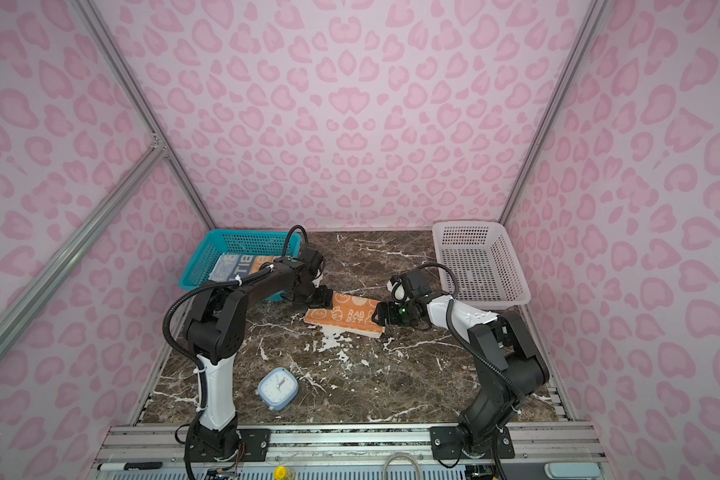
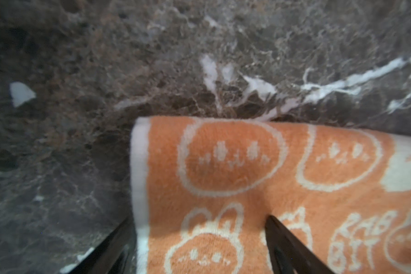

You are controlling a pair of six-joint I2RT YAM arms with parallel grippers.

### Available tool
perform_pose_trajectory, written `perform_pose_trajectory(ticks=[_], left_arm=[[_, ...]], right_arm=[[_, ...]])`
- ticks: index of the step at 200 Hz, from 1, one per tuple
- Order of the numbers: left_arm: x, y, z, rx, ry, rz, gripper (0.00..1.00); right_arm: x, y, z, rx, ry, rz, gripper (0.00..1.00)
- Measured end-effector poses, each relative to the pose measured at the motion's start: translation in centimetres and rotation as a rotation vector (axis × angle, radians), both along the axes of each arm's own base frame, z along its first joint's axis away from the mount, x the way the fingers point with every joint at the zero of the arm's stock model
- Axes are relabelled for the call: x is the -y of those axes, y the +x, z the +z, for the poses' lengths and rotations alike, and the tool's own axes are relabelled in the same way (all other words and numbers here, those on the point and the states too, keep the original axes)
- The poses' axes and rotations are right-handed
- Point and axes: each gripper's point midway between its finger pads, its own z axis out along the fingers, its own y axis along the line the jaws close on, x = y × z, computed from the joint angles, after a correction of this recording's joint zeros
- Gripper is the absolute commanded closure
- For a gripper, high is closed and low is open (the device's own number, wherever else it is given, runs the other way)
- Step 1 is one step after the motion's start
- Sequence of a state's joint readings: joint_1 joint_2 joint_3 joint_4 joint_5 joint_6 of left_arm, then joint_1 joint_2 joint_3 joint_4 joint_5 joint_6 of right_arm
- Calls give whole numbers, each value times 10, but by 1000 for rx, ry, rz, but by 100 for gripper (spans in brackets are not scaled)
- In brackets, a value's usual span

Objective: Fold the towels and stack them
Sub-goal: 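Carry the orange towel with the left gripper onto the teal basket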

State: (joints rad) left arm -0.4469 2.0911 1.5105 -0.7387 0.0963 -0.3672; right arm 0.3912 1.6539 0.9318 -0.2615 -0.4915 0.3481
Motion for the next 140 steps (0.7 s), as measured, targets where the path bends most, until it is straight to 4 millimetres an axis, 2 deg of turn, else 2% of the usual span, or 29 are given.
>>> perform_pose_trajectory(ticks=[17, 40, 56, 74, 85, 108, 118, 140], left_arm=[[-3, -3, -7, 6, 67, -26, 26], [-2, -6, -11, 11, 106, -47, 46], [5, -8, -12, 15, 108, -64, 62], [11, -8, -12, 18, 90, -73, 87], [15, -7, -12, 12, 79, -85, 95], [16, -4, -6, -8, 92, -107, 96], [17, 0, 2, -3, 99, -117, 96], [-7, 10, 29, -2, 190, -126, 96]], right_arm=[[-1, 2, 1, 7, 6, 0, 11], [-1, 3, 2, 13, 12, -1, 12], [-1, 6, 3, 19, 18, -10, 13], [1, 8, 4, 22, 19, -17, 13], [2, 7, 3, 18, 20, -22, 13], [4, 8, 6, 24, 23, -30, 13], [5, 9, 8, 31, 26, -32, 13], [4, 13, 14, 44, 31, -33, 14]])
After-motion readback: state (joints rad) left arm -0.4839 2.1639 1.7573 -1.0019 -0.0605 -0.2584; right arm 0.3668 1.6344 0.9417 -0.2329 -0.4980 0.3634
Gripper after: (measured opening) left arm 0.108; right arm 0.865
